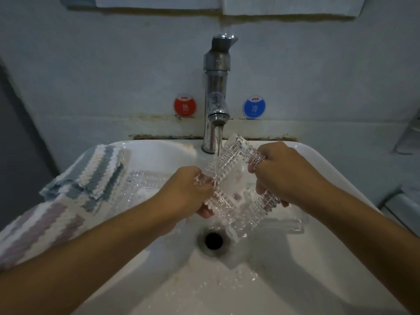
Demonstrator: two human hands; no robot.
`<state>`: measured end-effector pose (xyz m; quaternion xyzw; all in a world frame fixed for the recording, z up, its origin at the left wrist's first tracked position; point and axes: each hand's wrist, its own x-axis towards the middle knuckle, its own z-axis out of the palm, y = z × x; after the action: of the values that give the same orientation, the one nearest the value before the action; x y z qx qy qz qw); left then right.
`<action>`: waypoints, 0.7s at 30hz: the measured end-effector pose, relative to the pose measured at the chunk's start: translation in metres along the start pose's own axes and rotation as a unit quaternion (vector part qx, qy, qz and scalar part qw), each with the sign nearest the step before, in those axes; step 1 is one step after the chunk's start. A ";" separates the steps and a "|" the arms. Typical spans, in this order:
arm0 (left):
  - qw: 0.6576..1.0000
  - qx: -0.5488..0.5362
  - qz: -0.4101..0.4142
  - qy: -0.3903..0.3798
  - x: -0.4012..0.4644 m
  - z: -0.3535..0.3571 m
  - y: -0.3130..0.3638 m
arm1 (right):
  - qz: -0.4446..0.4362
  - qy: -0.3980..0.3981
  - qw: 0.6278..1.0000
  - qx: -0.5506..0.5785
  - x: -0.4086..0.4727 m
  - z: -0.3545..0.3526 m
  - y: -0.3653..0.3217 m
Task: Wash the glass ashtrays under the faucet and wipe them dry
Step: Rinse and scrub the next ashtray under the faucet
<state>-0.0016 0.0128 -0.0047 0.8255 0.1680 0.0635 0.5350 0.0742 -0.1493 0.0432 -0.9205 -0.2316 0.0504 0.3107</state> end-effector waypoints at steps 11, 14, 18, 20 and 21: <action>0.985 0.161 0.060 0.016 -0.004 -0.010 0.005 | 0.001 -0.002 1.000 0.012 -0.002 -0.005 -0.001; 0.973 0.215 0.083 0.013 -0.002 -0.009 0.004 | 0.000 0.006 1.000 0.006 -0.002 -0.006 0.000; 0.995 0.094 0.033 -0.010 0.000 -0.008 0.009 | -0.003 0.010 1.000 -0.001 -0.001 -0.006 0.000; 1.000 0.009 -0.001 -0.026 -0.002 -0.010 0.012 | -0.005 -0.001 1.000 0.003 -0.003 -0.004 -0.001; 1.000 -0.004 -0.001 -0.024 -0.003 -0.011 0.012 | -0.005 -0.008 1.000 0.008 -0.004 -0.004 -0.001</action>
<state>-0.0051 0.0167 0.0111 0.8246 0.1558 0.0434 0.5421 0.0716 -0.1524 0.0465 -0.9165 -0.2383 0.0575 0.3161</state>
